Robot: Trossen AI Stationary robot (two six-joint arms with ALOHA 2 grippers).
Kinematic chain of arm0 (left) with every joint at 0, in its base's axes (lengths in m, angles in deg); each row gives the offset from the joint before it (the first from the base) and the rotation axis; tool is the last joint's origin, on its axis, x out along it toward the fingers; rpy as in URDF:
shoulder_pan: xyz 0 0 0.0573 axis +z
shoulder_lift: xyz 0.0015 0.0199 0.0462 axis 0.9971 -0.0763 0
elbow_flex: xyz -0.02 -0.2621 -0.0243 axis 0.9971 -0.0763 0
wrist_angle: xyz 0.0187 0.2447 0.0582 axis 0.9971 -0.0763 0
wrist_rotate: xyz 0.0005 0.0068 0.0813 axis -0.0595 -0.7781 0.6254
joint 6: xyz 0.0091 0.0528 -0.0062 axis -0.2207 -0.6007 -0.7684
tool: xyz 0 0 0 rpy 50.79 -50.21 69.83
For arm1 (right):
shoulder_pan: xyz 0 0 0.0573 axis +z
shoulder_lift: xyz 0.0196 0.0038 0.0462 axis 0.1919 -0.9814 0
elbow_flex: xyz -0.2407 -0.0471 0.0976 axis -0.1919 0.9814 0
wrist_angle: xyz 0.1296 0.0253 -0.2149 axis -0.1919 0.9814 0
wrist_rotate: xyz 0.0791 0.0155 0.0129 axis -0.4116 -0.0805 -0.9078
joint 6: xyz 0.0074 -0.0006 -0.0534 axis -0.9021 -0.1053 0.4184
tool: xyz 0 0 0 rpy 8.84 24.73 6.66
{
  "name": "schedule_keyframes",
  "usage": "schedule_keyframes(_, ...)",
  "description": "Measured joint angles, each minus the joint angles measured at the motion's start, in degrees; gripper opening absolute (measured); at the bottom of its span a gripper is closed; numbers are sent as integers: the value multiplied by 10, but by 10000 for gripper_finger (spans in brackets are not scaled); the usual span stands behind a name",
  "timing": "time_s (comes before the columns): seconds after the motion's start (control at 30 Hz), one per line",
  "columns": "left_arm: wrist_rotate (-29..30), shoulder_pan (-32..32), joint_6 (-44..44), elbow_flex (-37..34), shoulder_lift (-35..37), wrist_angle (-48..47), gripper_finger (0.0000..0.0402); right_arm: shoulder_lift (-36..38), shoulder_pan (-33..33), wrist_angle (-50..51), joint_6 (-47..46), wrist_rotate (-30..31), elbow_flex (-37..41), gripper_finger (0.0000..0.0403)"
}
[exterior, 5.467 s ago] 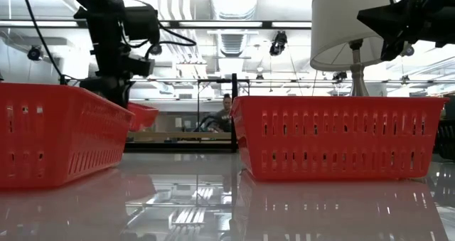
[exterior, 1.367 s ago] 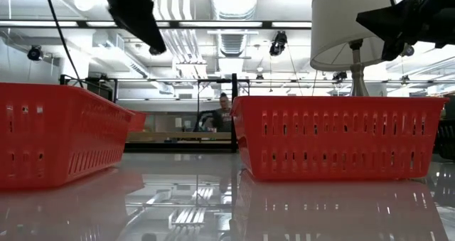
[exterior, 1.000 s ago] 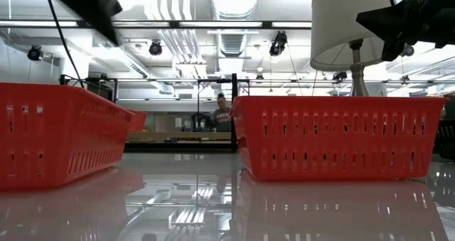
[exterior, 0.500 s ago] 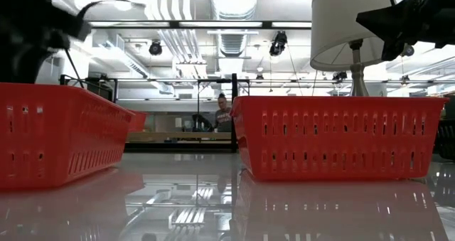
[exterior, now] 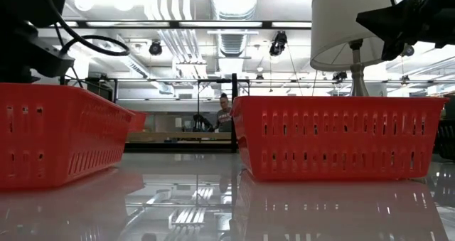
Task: Stack baskets on shelf by color
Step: Put the black basket on the shelf
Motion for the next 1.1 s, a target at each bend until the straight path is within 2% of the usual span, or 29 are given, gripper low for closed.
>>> schedule_keyframes(0.4,0,0,-9,18,1,9,145,0,0,0,0,0,0,13)
schedule_keyframes(0.57,-9,0,-10,31,22,9,145,0,0,0,2,0,0,13)
schedule_keyframes(0.87,6,0,-9,-12,57,13,145,0,0,0,2,0,0,13)
schedule_keyframes(1.1,6,1,-8,-67,54,71,142,0,0,0,3,0,0,13)
